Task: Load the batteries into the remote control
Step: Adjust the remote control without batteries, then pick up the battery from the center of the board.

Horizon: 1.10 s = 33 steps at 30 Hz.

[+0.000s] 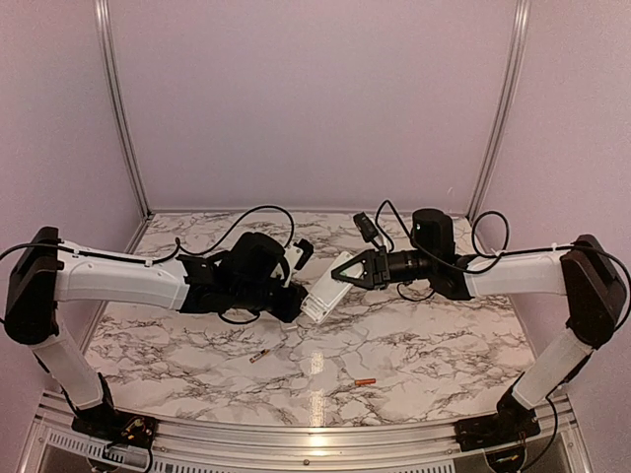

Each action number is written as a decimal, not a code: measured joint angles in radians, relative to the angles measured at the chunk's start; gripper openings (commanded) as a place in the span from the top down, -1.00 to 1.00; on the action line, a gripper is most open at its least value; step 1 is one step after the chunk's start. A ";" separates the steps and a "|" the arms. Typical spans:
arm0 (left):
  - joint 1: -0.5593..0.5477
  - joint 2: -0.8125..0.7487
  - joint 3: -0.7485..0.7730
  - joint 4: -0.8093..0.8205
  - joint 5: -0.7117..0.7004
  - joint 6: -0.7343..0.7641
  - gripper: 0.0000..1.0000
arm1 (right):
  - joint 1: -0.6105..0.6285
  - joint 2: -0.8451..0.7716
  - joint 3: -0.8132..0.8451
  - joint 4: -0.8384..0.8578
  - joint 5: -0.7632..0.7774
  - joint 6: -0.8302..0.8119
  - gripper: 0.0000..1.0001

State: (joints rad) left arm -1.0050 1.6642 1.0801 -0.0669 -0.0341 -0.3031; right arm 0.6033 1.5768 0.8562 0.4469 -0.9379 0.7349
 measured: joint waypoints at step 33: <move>0.060 -0.142 -0.069 -0.235 0.017 0.055 0.03 | -0.059 -0.071 -0.088 0.076 0.181 -0.011 1.00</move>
State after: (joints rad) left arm -0.9451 1.5223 1.0115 -0.3023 -0.0170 -0.2481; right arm 0.5446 1.5063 0.7685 0.5224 -0.7567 0.7238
